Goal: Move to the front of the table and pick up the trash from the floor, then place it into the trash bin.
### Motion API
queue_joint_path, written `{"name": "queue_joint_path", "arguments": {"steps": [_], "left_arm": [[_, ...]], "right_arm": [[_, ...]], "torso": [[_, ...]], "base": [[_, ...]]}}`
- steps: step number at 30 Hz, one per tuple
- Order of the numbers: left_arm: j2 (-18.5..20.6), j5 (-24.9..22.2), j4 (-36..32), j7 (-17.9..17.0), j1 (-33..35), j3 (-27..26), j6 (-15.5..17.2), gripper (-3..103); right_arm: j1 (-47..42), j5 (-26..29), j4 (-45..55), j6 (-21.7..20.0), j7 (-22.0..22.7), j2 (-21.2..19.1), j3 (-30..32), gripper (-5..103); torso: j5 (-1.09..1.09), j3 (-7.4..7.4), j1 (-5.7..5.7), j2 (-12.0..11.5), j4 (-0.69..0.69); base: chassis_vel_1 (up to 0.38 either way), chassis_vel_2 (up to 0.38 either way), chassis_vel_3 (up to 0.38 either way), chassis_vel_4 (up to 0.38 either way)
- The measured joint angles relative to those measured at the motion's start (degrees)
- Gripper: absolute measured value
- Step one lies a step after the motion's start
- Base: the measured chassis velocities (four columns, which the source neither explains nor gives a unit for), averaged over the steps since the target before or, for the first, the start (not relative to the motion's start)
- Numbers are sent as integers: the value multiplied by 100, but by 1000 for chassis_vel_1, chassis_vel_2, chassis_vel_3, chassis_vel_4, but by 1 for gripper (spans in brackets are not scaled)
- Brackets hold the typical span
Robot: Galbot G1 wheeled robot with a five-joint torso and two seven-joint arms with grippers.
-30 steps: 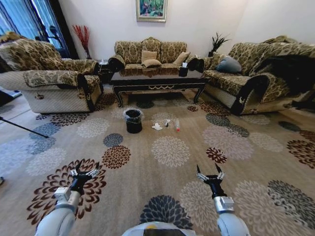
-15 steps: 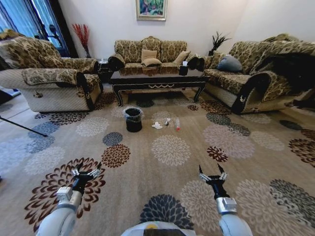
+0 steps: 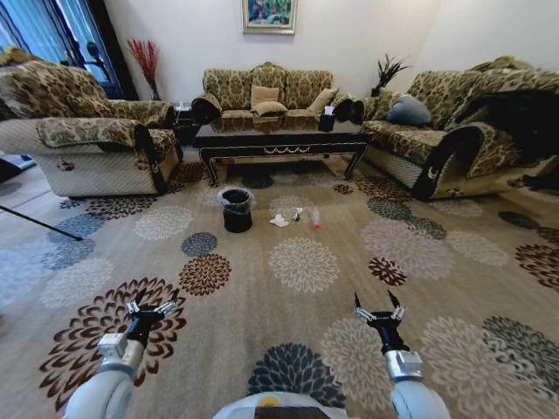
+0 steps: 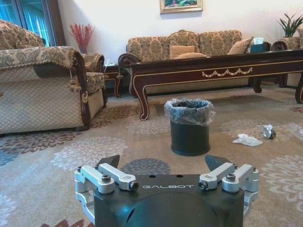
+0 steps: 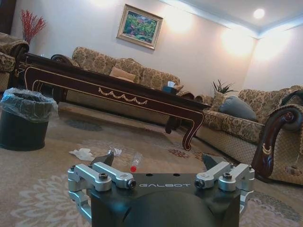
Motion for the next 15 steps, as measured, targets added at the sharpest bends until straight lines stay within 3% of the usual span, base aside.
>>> {"name": "queue_joint_path", "arguments": {"steps": [15], "left_arm": [[1,11,44,-3,-82,5,-28,100]], "right_arm": [[-11,5,-38,59,-68,5,7,100]], "torso": [[0,-326,-1,-336,0]], "base": [[0,0,0,0]]}}
